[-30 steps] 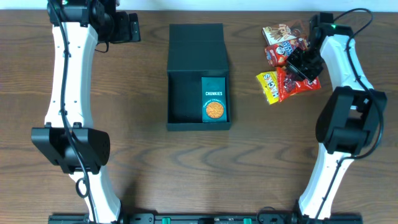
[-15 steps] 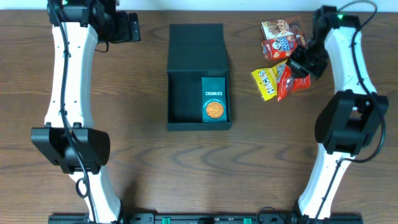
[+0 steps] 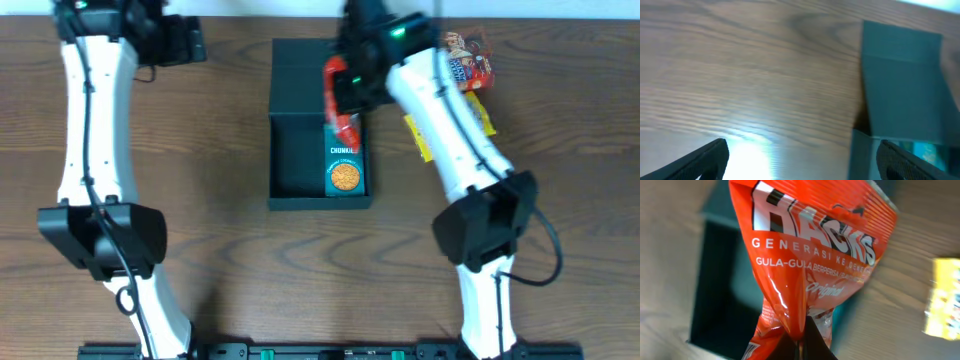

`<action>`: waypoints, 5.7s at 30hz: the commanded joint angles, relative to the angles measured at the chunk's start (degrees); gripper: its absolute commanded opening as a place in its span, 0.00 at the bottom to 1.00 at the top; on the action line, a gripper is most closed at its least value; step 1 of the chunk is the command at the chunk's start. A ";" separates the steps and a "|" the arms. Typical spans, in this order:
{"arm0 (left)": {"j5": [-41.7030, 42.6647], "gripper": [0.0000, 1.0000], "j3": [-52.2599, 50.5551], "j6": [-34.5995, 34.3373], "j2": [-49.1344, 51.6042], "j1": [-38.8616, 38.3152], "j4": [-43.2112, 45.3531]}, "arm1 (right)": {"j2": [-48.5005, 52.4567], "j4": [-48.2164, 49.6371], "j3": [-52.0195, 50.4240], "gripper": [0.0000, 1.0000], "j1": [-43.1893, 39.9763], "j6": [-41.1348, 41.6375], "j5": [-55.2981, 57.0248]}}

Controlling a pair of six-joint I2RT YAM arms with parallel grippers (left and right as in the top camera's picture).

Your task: Pack container

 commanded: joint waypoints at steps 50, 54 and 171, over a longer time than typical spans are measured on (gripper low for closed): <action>6.34 0.95 0.09 1.03 -0.07 11.23 -1.90 | 10.14 4.94 -0.98 0.01 11.76 13.11 10.21; 6.34 0.95 0.09 1.05 -0.07 11.23 -1.95 | 13.38 8.22 -0.98 0.01 10.99 13.09 10.29; 6.32 0.95 0.09 0.81 -0.07 11.21 -4.66 | 26.91 13.84 13.18 0.02 -27.96 12.48 2.58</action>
